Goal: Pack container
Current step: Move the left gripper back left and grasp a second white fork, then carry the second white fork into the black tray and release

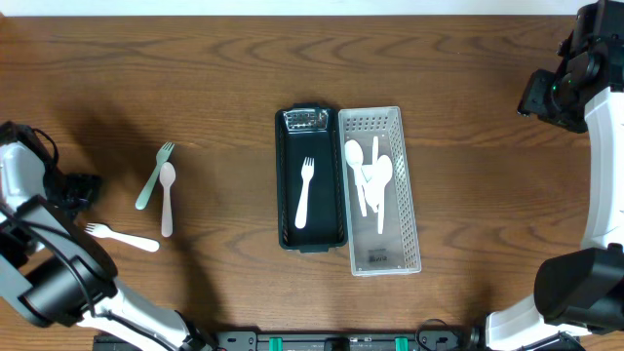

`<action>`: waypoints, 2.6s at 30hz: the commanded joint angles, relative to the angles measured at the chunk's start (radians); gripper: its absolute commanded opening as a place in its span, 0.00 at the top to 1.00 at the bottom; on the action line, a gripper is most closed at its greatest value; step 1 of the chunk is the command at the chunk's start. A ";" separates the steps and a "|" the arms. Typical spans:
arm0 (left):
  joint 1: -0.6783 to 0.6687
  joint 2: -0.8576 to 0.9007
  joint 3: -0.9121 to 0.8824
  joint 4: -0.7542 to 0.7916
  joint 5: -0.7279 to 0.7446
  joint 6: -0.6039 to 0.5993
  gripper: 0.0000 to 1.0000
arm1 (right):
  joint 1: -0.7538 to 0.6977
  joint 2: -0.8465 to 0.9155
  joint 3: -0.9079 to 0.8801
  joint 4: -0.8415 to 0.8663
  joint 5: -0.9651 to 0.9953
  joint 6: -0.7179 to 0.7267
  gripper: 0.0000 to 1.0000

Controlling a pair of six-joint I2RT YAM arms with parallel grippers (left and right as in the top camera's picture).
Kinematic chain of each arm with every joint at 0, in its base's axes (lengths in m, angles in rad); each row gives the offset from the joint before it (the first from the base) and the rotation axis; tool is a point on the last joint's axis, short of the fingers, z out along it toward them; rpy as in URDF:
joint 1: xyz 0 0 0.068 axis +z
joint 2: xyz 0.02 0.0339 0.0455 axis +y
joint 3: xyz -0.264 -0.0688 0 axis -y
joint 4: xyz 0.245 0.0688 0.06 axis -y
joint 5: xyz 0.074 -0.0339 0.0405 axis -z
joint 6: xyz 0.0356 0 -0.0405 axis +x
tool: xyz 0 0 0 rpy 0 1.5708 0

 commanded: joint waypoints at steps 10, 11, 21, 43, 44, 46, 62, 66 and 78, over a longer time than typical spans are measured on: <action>0.000 0.043 -0.133 0.169 0.080 0.177 0.02 | -0.002 0.000 -0.002 -0.013 -0.004 -0.015 0.40; 0.000 0.043 -0.145 0.177 0.080 0.176 0.02 | -0.002 0.000 -0.002 -0.013 -0.004 -0.015 0.40; 0.000 0.043 -0.252 0.241 0.080 0.176 0.07 | -0.002 0.000 -0.002 -0.012 -0.004 -0.015 0.40; 0.000 0.043 -0.265 0.223 0.079 0.176 0.61 | -0.002 0.000 -0.002 -0.012 -0.004 -0.015 0.39; 0.000 0.043 -0.265 0.226 0.079 0.177 0.63 | -0.002 0.000 -0.002 -0.013 -0.004 -0.015 0.39; 0.000 0.043 -0.265 0.232 0.079 0.177 0.67 | -0.002 0.000 -0.002 -0.013 -0.004 -0.015 0.39; 0.000 0.034 -0.235 0.235 0.079 0.178 0.87 | -0.002 0.000 -0.002 -0.013 -0.004 -0.015 0.39; -0.007 -0.009 -0.197 0.179 0.079 0.196 0.94 | -0.002 0.000 -0.002 -0.013 -0.004 -0.015 0.39; -0.289 -0.373 -0.095 0.025 0.139 0.229 0.94 | -0.002 0.000 -0.002 -0.013 -0.004 -0.014 0.39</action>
